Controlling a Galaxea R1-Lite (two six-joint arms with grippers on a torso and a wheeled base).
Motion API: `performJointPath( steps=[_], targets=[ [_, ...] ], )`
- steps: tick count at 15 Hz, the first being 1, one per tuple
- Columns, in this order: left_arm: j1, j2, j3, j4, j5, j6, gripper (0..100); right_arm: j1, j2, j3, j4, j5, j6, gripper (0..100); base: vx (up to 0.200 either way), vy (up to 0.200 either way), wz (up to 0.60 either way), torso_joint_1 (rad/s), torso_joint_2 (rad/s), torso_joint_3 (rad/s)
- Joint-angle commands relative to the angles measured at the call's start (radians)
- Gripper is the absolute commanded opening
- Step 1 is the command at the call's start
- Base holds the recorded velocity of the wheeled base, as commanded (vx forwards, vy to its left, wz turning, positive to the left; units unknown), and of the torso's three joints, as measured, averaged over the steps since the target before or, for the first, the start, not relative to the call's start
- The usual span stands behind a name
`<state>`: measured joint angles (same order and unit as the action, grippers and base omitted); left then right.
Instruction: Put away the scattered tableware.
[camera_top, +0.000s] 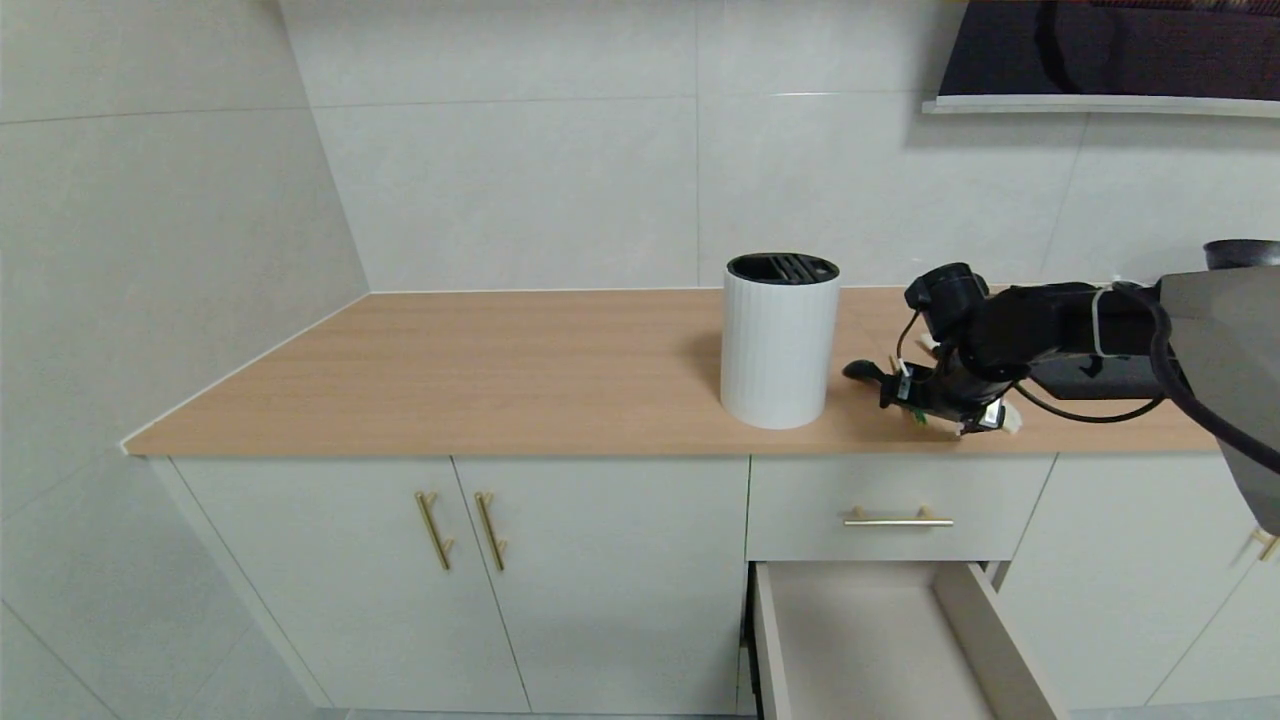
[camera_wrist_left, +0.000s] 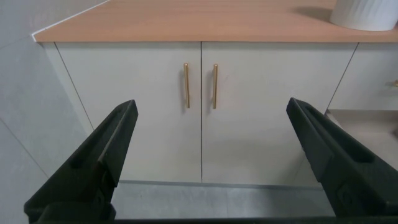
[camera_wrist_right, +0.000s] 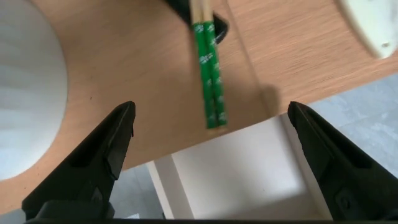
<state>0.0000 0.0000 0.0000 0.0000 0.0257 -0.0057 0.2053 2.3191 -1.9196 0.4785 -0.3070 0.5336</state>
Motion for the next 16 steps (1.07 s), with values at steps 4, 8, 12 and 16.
performJointPath(
  steps=[4,8,12,16],
  targets=[
    [0.0,0.0,0.0,0.0,0.0,0.0,100,-0.003,0.006,-0.001,0.0,0.0,0.0,0,0.0,0.0,0.0,0.0,0.0,0.0],
    [0.0,0.0,0.0,0.0,0.0,0.0,100,-0.003,0.019,-0.001,0.002,0.0,-0.001,0,0.0,0.0,0.0,0.0,0.0,0.0],
    [0.0,0.0,0.0,0.0,0.0,0.0,100,-0.006,0.013,-0.001,0.002,0.0,-0.001,0,0.0,0.0,0.0,0.0,0.0,0.0],
    [0.0,0.0,0.0,0.0,0.0,0.0,100,-0.006,-0.003,0.001,0.005,0.0,0.002,0,0.0,0.0,0.0,0.0,0.0,0.0]
  ],
)
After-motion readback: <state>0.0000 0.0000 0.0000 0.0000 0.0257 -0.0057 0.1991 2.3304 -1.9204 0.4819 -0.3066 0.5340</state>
